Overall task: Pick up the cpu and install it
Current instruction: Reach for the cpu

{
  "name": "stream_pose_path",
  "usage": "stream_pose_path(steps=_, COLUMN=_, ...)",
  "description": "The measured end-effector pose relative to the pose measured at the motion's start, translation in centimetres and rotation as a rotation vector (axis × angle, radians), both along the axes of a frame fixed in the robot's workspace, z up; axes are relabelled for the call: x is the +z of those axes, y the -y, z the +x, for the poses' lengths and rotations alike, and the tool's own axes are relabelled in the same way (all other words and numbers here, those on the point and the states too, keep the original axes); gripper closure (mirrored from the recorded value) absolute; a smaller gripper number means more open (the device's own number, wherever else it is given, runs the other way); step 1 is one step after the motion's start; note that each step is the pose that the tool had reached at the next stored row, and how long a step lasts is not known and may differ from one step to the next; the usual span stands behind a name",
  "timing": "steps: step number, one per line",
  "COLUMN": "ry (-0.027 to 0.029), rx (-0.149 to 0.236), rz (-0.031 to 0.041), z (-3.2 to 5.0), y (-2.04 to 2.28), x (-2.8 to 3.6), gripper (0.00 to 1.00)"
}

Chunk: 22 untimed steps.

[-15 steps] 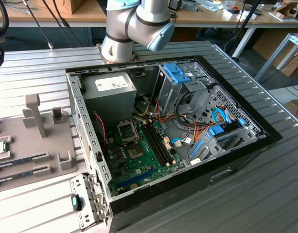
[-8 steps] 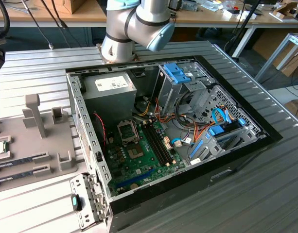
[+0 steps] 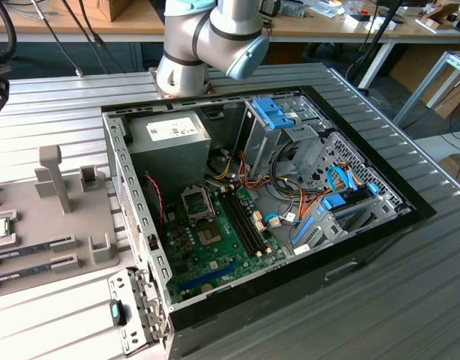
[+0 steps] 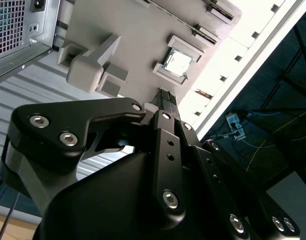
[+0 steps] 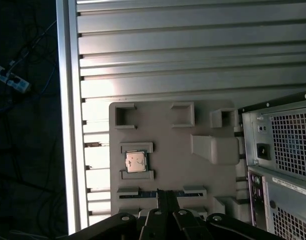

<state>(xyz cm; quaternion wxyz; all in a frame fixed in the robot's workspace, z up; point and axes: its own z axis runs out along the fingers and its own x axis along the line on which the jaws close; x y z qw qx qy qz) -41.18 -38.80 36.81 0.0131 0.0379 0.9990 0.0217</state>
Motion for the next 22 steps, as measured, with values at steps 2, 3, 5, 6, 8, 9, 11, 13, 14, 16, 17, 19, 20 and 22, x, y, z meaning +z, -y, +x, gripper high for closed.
stream_pose_path(steps=2, ry=0.0000, rx=0.000, rz=0.0000, z=-0.01, y=-0.03, x=-0.09, gripper=0.89)
stream_pose_path(steps=3, ry=0.0001, rx=0.000, rz=0.0000, z=-0.02, y=-0.04, x=-0.14, gripper=0.89)
stream_pose_path(steps=5, ry=0.0000, rx=0.000, rz=0.0000, z=-0.03, y=-0.06, x=-0.25, gripper=0.89)
stream_pose_path(steps=6, ry=0.0000, rx=0.000, rz=0.0000, z=-0.05, y=-0.07, x=-0.33, gripper=0.89)
stream_pose_path(steps=8, ry=0.0000, rx=0.000, rz=0.0000, z=-0.07, y=-0.08, x=-0.43, gripper=0.89)
stream_pose_path(steps=9, ry=0.0000, rx=0.000, rz=0.0000, z=-0.08, y=-0.08, x=-0.49, gripper=0.89)
stream_pose_path(steps=11, ry=0.0000, rx=0.000, rz=-0.0001, z=-0.11, y=-0.09, x=-0.63, gripper=0.89)
stream_pose_path(steps=13, ry=0.0000, rx=0.000, rz=-0.0003, z=-0.13, y=-0.09, x=-0.75, gripper=0.89)
stream_pose_path(steps=14, ry=0.0000, rx=0.000, rz=-0.0003, z=-0.14, y=-0.09, x=-0.83, gripper=0.89)
stream_pose_path(steps=16, ry=0.0000, rx=0.000, rz=-0.0004, z=-0.16, y=-0.10, x=-0.98, gripper=0.89)
stream_pose_path(steps=17, ry=0.0000, rx=0.000, rz=-0.0005, z=-0.17, y=-0.10, x=-1.04, gripper=0.89)
stream_pose_path(steps=19, ry=0.0000, rx=0.000, rz=-0.0005, z=-0.17, y=-0.09, x=-1.16, gripper=0.89)
stream_pose_path(steps=20, ry=0.0000, rx=0.000, rz=-0.0005, z=-0.18, y=-0.09, x=-1.22, gripper=0.89)
stream_pose_path(steps=22, ry=0.0000, rx=0.000, rz=-0.0005, z=-0.19, y=-0.10, x=-1.33, gripper=0.89)
